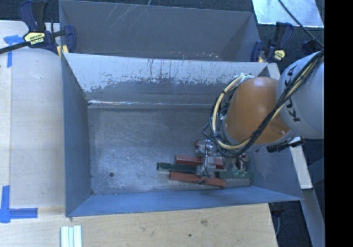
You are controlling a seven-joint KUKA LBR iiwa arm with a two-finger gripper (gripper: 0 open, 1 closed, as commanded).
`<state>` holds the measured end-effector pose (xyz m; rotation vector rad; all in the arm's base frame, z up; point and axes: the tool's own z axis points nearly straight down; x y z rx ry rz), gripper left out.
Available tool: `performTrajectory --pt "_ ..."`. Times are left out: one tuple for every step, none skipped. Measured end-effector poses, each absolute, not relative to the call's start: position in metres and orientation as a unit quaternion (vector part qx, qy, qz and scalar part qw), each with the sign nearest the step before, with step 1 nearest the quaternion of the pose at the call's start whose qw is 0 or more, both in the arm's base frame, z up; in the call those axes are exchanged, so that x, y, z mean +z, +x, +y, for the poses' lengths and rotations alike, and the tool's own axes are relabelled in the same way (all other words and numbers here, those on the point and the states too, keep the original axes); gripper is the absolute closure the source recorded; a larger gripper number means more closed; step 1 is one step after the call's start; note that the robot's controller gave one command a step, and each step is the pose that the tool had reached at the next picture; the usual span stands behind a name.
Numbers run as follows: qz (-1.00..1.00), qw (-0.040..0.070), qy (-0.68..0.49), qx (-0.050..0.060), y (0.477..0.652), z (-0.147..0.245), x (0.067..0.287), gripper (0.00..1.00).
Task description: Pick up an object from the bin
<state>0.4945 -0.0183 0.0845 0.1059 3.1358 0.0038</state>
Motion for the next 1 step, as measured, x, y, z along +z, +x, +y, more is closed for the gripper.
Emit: performTrajectory --pt "0.999 0.001 0.034 0.0 0.494 -0.0192 0.0983 1.0"
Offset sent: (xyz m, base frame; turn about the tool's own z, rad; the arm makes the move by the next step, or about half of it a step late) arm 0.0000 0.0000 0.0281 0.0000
